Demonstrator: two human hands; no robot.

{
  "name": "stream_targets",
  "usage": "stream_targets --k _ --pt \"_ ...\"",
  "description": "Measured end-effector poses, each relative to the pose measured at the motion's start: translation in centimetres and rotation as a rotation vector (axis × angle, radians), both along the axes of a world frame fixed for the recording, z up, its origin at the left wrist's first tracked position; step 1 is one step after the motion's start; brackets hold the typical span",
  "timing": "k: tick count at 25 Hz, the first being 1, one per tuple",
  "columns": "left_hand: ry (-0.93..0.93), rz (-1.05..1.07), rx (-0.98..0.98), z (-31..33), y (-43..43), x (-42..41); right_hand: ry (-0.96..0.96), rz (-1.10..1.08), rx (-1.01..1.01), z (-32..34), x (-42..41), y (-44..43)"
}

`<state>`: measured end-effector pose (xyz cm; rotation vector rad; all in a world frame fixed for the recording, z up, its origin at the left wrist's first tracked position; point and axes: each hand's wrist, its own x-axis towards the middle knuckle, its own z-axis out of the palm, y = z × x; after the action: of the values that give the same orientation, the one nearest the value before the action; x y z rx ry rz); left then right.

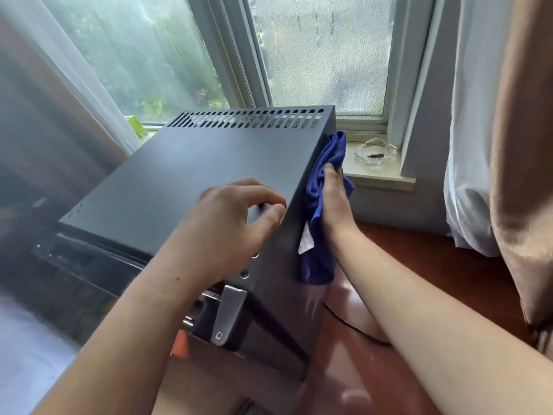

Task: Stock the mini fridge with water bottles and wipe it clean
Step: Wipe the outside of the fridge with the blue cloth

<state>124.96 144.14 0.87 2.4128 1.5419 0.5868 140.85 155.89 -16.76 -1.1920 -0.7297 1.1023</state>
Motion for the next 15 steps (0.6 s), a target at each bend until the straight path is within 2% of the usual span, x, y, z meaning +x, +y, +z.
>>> stream_targets --k 5,11,15 --pt "0.005 0.008 -0.004 0.0 0.8 0.3 0.009 0.013 -0.028 1.5 -0.9 -3.0" --pt "0.023 -0.045 -0.008 -1.1 2.5 0.7 -0.077 0.047 0.164 2.0 -5.7 -12.8" --pt "0.080 -0.075 -0.034 -2.4 3.4 0.8 -0.113 0.018 0.155 2.4 -4.6 -10.9"
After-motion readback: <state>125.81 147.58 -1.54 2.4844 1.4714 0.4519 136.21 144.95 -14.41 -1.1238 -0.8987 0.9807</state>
